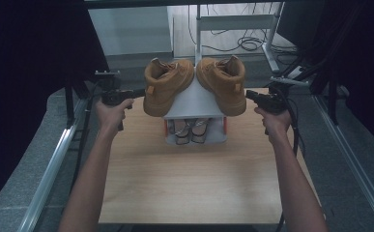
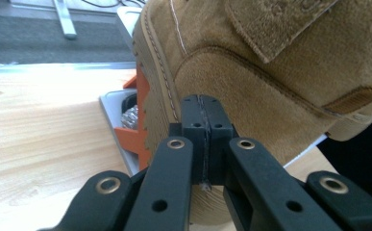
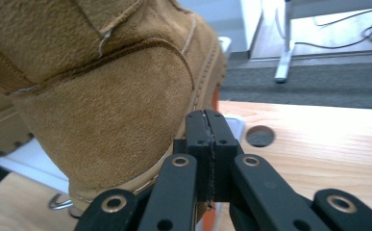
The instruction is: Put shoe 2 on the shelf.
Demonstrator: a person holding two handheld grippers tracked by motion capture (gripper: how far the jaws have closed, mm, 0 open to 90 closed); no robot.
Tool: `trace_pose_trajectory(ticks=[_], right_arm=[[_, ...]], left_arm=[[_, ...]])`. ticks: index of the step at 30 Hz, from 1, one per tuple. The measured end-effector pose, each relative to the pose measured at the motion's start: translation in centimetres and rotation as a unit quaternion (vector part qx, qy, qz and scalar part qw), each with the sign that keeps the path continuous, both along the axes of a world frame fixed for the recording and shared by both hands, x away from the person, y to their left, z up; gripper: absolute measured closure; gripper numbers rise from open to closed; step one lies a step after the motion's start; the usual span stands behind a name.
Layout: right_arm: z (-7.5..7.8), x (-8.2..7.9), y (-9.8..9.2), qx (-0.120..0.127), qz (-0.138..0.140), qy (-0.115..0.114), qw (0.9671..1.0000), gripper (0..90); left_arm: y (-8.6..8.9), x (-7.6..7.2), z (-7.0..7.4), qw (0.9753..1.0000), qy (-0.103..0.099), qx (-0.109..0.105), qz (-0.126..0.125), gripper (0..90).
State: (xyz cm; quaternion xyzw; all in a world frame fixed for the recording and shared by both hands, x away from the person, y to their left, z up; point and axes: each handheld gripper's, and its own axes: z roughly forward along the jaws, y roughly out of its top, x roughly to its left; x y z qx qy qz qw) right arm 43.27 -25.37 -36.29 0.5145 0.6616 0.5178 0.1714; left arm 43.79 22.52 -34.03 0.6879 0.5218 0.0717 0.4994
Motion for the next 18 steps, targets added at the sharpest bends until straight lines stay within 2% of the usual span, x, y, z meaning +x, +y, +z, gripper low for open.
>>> trace_pose_trajectory(ticks=[5, 10, 11, 12, 13, 15, 18], right_arm=[[-0.1, 0.2, 1.0, -0.004, 0.004, -0.003, 1.0, 89.4], [-0.2, 0.4, 1.2, -0.002, -0.004, -0.004, 1.0, 89.4], [-0.2, 0.4, 1.3, -0.003, -0.004, -0.004, 1.0, 89.4], [-0.2, 0.4, 1.3, -0.003, -0.004, -0.003, 1.0, 89.4], [-0.2, 0.5, 1.4, -0.004, -0.002, -0.002, 1.0, 89.5], [-0.2, 0.5, 1.7, -0.005, 0.001, -0.002, 1.0, 89.4], [-0.2, 0.6, 2.3, -0.007, 0.007, -0.003, 1.0, 89.4]], left_arm=[[0.1, 0.1, 0.0, 0.9999, 0.004, -0.011, 0.001, 90.0], [0.0, 0.3, 0.2, 0.9998, 0.003, -0.02, 0.0, 90.0], [0.0, 0.3, 0.2, 0.9997, 0.003, -0.025, -0.003, 90.0], [-0.1, 0.4, 0.1, 0.999, 0.007, -0.042, -0.012, 90.0], [-0.3, 0.4, 0.1, 0.9985, 0.009, -0.05, -0.021, 90.0], [-1.0, 0.4, 0.2, 0.9995, 0.0, -0.03, -0.013, 90.0], [-1.9, 0.5, 0.1, 0.9987, 0.005, -0.043, -0.026, 90.0]])
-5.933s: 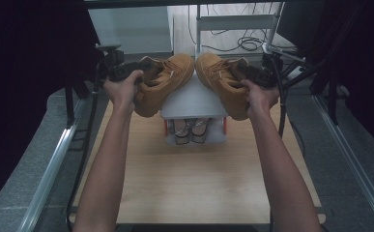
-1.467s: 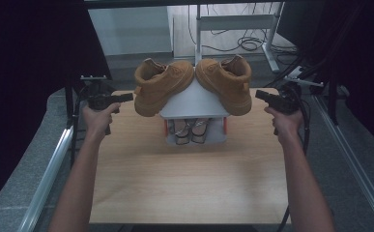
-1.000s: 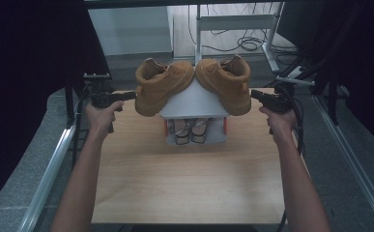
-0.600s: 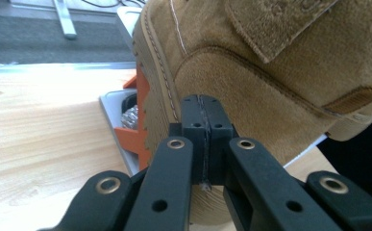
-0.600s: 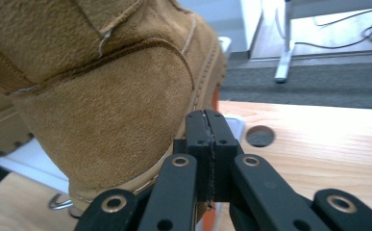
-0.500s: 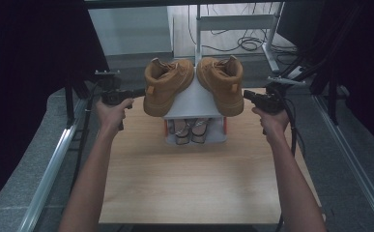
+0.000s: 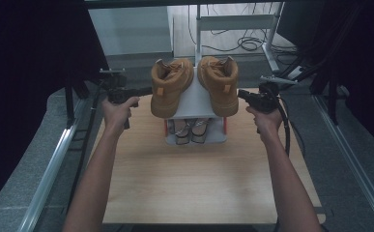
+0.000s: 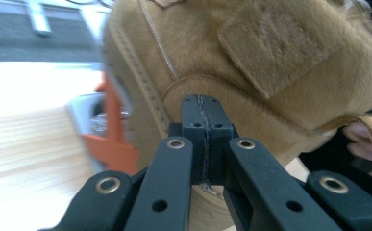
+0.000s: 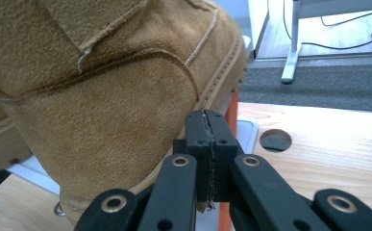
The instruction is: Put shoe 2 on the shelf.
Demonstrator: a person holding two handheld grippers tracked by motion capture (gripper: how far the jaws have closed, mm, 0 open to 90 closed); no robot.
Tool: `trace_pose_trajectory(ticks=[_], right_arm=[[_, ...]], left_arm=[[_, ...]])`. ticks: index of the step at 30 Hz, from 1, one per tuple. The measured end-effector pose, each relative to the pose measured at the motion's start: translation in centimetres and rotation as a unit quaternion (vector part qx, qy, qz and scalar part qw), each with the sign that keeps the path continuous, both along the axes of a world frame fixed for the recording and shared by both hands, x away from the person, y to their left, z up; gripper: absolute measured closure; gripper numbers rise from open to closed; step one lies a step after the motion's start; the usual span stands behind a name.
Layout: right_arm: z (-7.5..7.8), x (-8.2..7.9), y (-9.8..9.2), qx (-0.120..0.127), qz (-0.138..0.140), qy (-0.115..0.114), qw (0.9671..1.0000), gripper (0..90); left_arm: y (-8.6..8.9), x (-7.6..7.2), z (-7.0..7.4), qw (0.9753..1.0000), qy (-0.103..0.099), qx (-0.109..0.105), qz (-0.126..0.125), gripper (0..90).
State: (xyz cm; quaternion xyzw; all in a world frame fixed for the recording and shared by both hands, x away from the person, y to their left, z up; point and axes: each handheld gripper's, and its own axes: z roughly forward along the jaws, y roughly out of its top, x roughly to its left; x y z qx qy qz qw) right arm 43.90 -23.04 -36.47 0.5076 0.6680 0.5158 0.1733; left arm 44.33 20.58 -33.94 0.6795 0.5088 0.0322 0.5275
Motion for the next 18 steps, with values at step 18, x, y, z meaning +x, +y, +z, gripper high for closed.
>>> trace_pose_trajectory(ticks=[18], right_arm=[[-0.2, 0.8, 1.6, 0.0, 0.004, 0.0, 1.0, 89.5]], left_arm=[[-2.5, 0.3, -0.6, 0.9997, -0.002, -0.022, -0.012, 90.0]])
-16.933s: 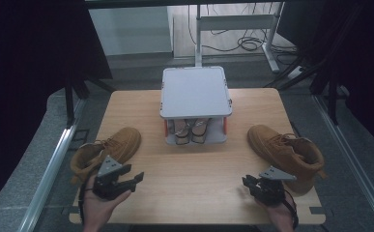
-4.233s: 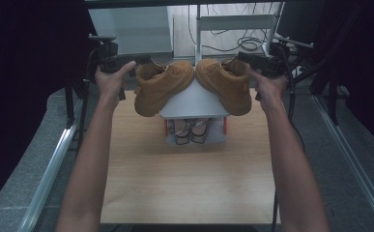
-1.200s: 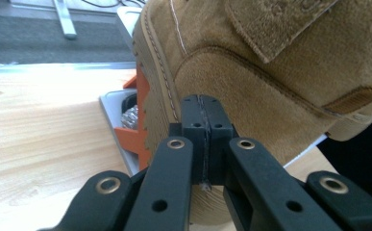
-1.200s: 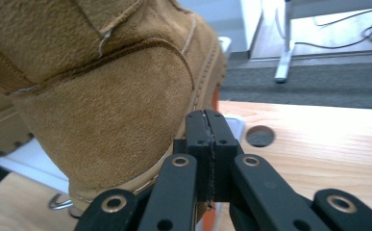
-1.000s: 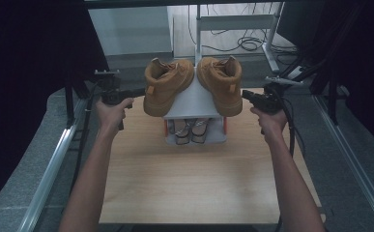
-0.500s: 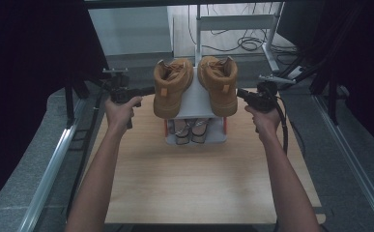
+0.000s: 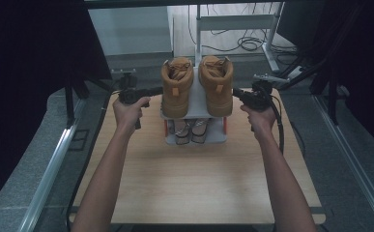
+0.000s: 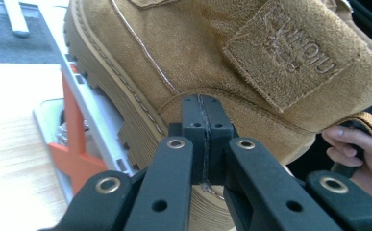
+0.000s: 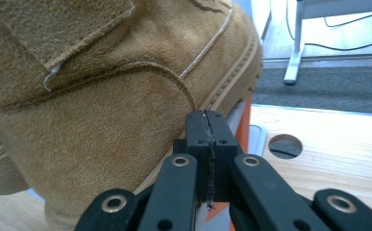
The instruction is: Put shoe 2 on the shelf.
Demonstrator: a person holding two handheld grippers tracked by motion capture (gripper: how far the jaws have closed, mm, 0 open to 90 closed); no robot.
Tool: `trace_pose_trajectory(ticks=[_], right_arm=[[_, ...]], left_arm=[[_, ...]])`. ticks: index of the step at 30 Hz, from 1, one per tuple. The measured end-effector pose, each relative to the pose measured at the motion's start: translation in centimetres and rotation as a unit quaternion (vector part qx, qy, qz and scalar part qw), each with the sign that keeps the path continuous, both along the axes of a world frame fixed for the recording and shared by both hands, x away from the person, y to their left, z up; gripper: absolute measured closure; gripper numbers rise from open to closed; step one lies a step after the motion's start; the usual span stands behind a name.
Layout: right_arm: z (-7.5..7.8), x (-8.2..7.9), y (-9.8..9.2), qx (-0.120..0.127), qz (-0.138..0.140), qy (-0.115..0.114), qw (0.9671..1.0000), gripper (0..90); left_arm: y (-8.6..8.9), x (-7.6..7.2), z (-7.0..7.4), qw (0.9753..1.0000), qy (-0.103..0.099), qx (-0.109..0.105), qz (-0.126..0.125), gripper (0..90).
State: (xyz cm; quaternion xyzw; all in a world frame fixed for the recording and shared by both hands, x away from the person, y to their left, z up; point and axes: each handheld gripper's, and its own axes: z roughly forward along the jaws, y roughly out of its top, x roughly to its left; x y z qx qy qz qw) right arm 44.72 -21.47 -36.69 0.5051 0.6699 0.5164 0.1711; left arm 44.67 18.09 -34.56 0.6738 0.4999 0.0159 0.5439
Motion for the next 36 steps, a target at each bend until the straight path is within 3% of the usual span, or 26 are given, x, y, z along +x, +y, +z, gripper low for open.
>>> trace_pose_trajectory(ticks=[7, 16, 21, 28, 36], right_arm=[[-0.2, -0.1, 2.0, -0.002, 0.031, 0.0, 0.9995, 89.5], [-0.2, 0.0, 2.0, 0.001, 0.032, 0.003, 0.9995, 89.5], [-0.2, 0.0, 2.0, 0.003, 0.031, 0.004, 0.9995, 89.5], [-0.1, -0.1, 2.7, -0.013, 0.028, 0.002, 0.9995, 89.5], [-0.1, 0.0, 2.9, -0.017, 0.03, 0.001, 0.9994, 89.5]], left_arm=[[-0.5, 0.0, -0.2, 1.0, 0.0, -0.004, -0.004, 90.0], [-0.4, 0.0, -0.2, 1.0, 0.001, -0.002, -0.008, 90.0], [-0.8, -0.2, -0.2, 0.9999, -0.01, 0.006, 0.001, 90.0], [-1.9, -0.5, -0.1, 0.9995, -0.019, 0.025, 0.004, 90.0], [-1.7, -0.4, -0.1, 0.9996, -0.017, 0.024, -0.003, 90.0]])
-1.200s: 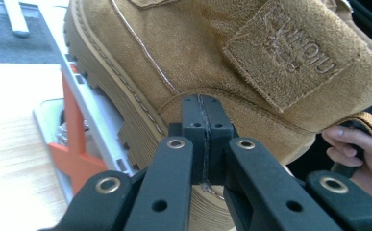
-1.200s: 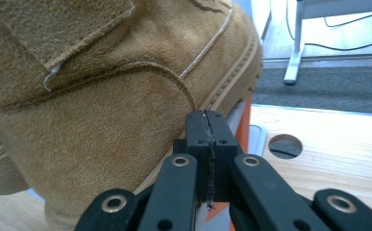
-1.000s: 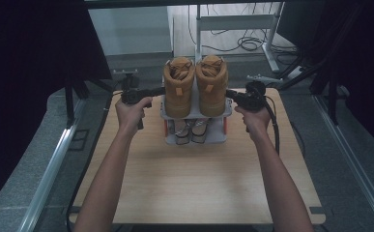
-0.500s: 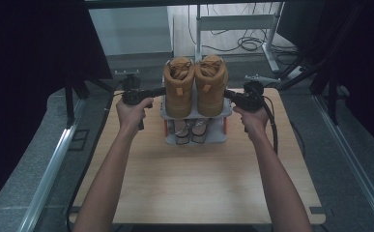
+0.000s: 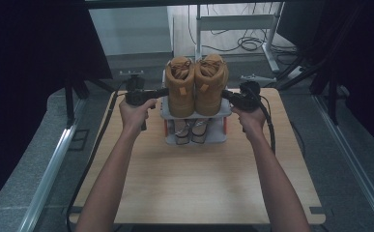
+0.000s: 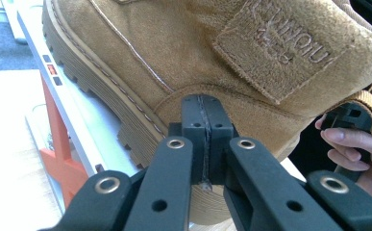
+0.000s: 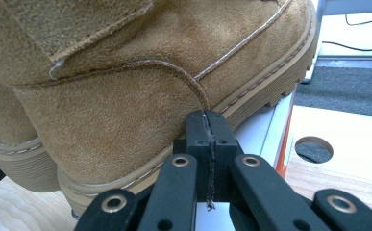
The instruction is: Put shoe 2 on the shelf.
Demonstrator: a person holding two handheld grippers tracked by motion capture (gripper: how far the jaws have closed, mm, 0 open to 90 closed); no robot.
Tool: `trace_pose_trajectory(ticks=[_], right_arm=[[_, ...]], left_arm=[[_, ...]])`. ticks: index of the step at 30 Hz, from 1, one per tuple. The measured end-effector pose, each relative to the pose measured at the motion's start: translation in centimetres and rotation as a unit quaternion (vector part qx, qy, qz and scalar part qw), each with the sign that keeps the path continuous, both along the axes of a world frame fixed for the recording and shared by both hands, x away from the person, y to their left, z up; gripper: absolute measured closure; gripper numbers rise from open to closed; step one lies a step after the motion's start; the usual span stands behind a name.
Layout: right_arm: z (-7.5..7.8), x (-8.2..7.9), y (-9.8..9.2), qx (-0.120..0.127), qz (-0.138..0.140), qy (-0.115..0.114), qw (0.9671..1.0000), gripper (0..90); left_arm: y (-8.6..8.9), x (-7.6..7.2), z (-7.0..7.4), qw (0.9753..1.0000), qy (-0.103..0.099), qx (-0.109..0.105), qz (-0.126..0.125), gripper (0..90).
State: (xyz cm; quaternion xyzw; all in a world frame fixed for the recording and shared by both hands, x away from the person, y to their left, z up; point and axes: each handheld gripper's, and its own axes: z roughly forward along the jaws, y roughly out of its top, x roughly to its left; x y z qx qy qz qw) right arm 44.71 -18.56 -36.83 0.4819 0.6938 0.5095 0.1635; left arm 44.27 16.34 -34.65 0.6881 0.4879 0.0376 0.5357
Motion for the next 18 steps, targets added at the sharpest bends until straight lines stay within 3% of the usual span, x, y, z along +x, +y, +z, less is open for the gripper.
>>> trace_pose_trajectory(ticks=[10, 18], right_arm=[[0.0, 0.3, -0.6, 0.009, -0.007, 0.001, 0.9999, 89.4], [-0.9, 1.4, -1.7, 0.017, -0.029, 0.012, 0.9994, 89.4]], left_arm=[[0.6, 0.2, -0.1, 0.9996, -0.009, 0.022, 0.016, 86.5], [0.9, 1.1, -1.0, 0.9989, 0.003, 0.038, 0.027, 86.5]])
